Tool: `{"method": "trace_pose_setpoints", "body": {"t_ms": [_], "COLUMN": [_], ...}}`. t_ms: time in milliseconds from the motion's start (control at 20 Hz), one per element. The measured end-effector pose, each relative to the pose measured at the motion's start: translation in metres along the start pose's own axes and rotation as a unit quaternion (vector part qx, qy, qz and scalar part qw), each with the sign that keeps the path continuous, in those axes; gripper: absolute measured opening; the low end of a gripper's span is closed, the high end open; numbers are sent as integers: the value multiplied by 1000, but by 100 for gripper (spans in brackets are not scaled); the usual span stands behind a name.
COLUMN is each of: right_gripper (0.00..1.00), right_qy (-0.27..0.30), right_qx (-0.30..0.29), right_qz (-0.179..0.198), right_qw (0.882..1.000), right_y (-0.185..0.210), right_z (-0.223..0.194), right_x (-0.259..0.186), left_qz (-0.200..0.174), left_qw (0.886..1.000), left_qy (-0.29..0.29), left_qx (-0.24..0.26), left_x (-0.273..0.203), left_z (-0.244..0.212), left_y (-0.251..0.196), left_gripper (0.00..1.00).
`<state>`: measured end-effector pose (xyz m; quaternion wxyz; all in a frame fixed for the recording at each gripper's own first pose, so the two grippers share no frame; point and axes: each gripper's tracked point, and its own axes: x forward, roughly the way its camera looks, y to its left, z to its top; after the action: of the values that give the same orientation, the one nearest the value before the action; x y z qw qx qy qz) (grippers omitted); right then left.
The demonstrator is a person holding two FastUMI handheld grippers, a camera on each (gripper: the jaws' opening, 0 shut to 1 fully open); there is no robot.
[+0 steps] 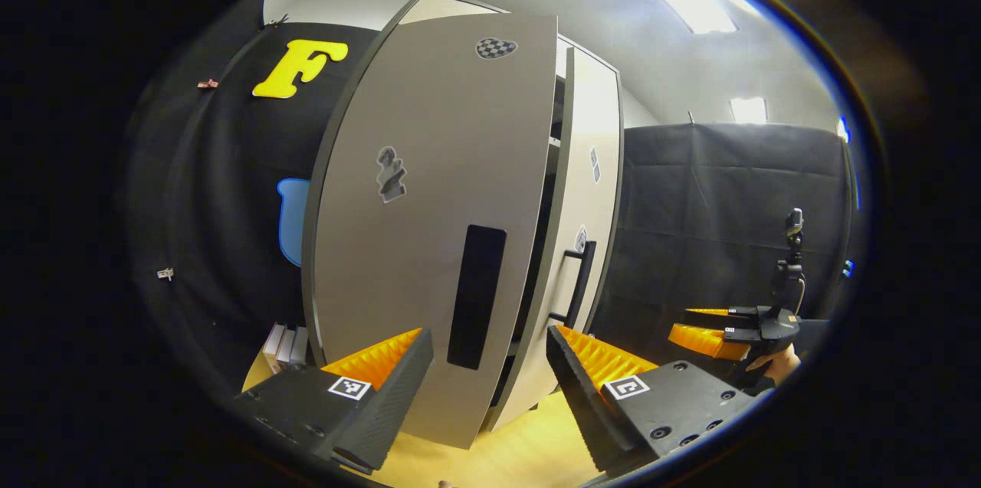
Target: Grab one shoe with the right hand and put it into the shoe cabinet, grab the other shoe with the left hand and put it into the shoe cabinet; then close the right door with the right hand and the left door with the left hand.
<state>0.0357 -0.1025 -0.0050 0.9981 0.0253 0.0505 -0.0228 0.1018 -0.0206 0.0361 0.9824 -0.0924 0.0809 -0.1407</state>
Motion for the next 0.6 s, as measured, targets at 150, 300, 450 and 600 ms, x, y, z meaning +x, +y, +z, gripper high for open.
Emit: {"method": "trace_pose_setpoints", "body": {"t_ms": [150,300,450,600], "right_gripper": [98,98,98,98], "right_qy": [0,5,-1,-3], "right_qx": [-2,-2,0,-1], "right_qz": [4,3,3,4], "right_qw": [1000,1000,1000,1000], "right_y": [5,5,6,8], "right_z": [-1,-4,-1,0], "right_x": [0,0,-1,2], "left_qz": [2,0,2,16], "left_qw": [1000,1000,1000,999], "left_qy": [8,14,17,24], "left_qx": [1,3,15,31], "left_x": [-1,0,-1,-4], "left_z": [0,-6,-6,-11], "left_y": [3,2,2,7], "left_gripper": [95,95,95,95]}}
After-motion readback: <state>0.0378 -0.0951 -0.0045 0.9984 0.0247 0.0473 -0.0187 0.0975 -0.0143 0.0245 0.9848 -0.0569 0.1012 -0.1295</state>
